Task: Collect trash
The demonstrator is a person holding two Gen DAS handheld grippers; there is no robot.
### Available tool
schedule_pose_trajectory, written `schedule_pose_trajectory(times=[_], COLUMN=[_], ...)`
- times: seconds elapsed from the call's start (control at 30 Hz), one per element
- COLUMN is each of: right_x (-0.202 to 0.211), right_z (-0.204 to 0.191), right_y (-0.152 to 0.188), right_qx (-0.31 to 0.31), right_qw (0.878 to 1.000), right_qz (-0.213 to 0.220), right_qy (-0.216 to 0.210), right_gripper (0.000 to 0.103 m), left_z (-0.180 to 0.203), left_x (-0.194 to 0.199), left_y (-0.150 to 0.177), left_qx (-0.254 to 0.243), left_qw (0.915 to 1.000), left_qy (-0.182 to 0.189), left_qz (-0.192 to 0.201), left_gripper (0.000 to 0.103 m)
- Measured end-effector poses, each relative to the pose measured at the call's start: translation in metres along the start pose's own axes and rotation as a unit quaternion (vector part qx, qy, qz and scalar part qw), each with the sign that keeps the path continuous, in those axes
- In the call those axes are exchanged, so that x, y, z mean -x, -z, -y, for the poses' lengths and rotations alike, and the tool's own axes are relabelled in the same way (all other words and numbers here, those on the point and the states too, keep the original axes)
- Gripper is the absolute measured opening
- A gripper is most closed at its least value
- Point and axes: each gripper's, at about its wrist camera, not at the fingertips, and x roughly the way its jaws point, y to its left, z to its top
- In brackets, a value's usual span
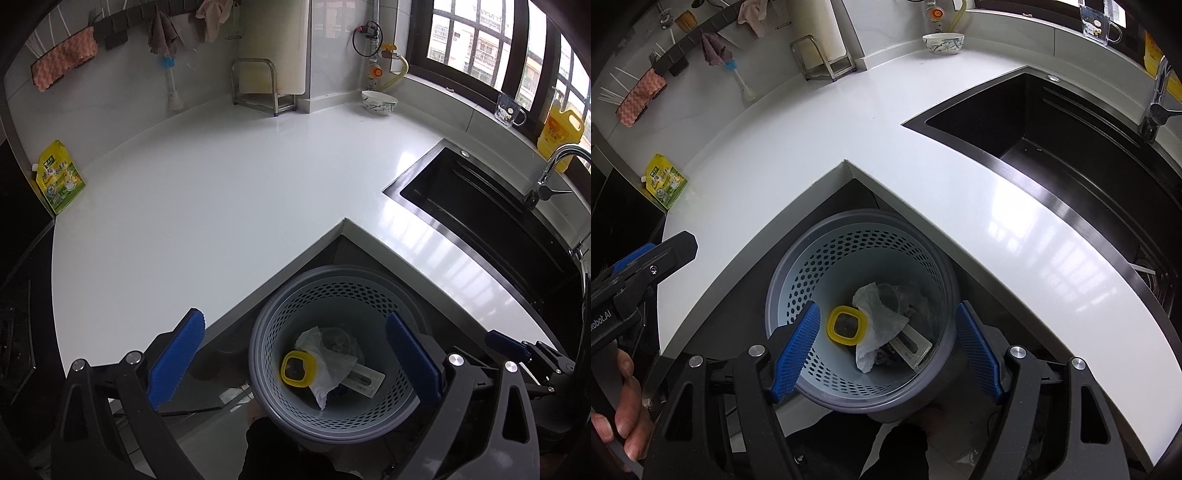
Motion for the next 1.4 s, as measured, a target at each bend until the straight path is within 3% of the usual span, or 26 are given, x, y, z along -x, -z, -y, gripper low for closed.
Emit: schedule_pose_trajectory(times=[1.4], right_x=[0.016], right_z=[-0.007], right_y=[0.003], right_qx=[0.019], right_qw=[1.0], right_qz=[0.013], right_qy=[0.008], right_gripper=[0.072], left_z=[-0.013], left_x=[0.012], left_y=[0.006], left_qx=[0.005], left_qw=[0.9992], left_qy=[-0.038], left_qz=[-0.006], left_gripper=[0.097])
